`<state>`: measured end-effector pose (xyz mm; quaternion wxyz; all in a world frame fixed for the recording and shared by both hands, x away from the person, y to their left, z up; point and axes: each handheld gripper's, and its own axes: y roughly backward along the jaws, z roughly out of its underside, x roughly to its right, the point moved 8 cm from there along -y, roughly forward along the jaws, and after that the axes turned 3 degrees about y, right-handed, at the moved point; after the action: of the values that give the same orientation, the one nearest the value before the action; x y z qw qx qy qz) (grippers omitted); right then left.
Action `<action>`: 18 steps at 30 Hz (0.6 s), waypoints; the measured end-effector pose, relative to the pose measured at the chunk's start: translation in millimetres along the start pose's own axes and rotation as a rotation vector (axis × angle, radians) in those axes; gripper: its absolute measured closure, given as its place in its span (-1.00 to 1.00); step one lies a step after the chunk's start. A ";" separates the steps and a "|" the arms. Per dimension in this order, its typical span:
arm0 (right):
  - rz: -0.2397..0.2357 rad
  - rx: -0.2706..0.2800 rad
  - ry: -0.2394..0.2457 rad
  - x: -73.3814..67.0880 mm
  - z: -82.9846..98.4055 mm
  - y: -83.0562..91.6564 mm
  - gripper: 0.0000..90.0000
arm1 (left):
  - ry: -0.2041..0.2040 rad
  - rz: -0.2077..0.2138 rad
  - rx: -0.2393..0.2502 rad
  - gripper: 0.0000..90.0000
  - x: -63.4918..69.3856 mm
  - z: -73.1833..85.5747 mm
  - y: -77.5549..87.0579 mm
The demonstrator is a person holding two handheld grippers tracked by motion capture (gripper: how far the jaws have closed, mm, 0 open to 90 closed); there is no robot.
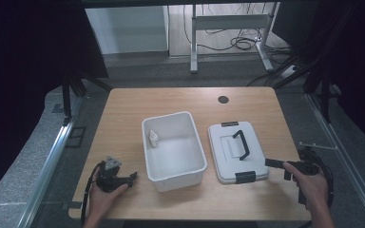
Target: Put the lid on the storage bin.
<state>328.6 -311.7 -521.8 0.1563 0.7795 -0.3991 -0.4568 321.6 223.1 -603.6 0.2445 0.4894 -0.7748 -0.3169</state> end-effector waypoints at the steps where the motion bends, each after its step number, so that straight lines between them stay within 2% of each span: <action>1: 0.001 0.000 0.000 -0.7 -1.0 0.7 -0.08 | 0.000 0.000 0.000 -0.71 0.0 0.0 0.0; 9: -0.001 -0.006 0.009 -4.8 -8.0 2.5 -0.08 | 0.000 0.000 0.000 -0.71 -0.1 0.0 0.0; 11: -0.001 -0.016 0.003 -7.6 -9.5 2.4 -0.08 | 0.000 0.000 -0.001 -0.71 -0.1 0.0 0.0; 18: -0.002 -0.065 0.030 -20.8 -19.1 -4.9 -0.08 | 0.000 0.000 0.000 -0.71 0.0 0.0 0.0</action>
<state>341.5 -294.9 -502.3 0.1870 0.7813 -0.3808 -0.4577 321.6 223.1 -603.6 0.2445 0.4893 -0.7749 -0.3168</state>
